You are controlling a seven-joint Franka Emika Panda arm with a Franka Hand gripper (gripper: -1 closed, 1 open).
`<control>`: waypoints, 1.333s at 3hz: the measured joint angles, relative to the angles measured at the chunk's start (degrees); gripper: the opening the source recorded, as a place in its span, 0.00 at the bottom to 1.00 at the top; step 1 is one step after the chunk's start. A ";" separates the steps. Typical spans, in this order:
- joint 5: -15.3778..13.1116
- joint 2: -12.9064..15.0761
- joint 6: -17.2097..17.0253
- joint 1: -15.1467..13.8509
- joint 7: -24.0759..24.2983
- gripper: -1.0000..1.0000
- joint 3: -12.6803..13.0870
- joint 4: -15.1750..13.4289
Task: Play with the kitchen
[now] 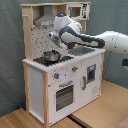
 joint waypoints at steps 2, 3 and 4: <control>0.02 0.14 -5.34 -2.52 -9.55 1.00 2.35 0.06; 0.02 0.17 -7.78 -2.99 -12.25 1.00 2.32 0.99; 0.02 0.17 -7.78 -2.99 -12.25 0.00 2.31 0.99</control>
